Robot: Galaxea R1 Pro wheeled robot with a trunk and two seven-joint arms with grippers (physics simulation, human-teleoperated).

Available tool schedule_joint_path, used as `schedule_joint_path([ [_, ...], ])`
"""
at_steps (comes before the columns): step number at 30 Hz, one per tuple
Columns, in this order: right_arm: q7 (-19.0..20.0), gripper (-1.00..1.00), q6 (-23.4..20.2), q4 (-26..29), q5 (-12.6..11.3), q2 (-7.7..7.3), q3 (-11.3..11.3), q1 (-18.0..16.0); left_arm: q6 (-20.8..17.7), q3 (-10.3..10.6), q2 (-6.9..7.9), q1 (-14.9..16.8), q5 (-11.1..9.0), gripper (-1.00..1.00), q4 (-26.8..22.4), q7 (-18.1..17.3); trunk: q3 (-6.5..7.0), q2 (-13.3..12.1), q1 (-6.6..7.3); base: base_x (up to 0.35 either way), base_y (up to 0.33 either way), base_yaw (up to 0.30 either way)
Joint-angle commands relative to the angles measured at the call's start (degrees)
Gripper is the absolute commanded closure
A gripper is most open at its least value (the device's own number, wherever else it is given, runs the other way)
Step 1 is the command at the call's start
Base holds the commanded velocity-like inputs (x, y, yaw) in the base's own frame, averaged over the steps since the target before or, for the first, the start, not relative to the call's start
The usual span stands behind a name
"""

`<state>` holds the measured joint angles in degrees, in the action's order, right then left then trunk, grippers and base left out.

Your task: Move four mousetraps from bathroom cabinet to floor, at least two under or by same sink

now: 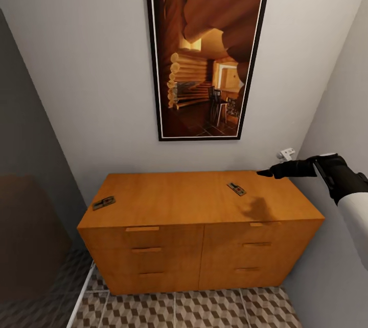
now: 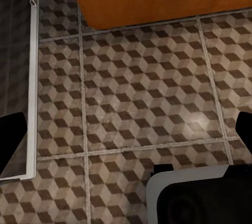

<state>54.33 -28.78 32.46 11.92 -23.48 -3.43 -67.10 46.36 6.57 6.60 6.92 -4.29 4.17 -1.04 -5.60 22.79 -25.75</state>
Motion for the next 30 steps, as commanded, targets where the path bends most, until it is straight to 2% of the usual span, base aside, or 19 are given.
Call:
schedule_joint_path([
  [1, 0.3, -1.00, -0.2, 0.0, 0.3, -0.15, -0.1, 0.0, 0.3, 0.5, -0.01, 0.1, -0.5, -1.00, 0.2, -0.1, -0.15, 0.1, -0.04, 0.000, 0.000, 0.000],
  [21, 0.2, -1.00, -0.1, -0.2, 0.3, -0.69, -0.1, 0.0, 0.3, 0.5, -0.02, 0.1, -0.5, -1.00, 0.2, -0.1, -1.77, 0.1, -0.04, 0.000, 0.000, 0.000],
  [30, -0.8, -1.00, 3.1, -0.1, 0.4, -0.66, -0.2, 0.0, 0.3, 0.5, -0.03, 0.1, -0.5, -1.00, 0.2, 0.0, -1.98, 0.1, -0.04, 0.047, 0.000, 0.000],
])
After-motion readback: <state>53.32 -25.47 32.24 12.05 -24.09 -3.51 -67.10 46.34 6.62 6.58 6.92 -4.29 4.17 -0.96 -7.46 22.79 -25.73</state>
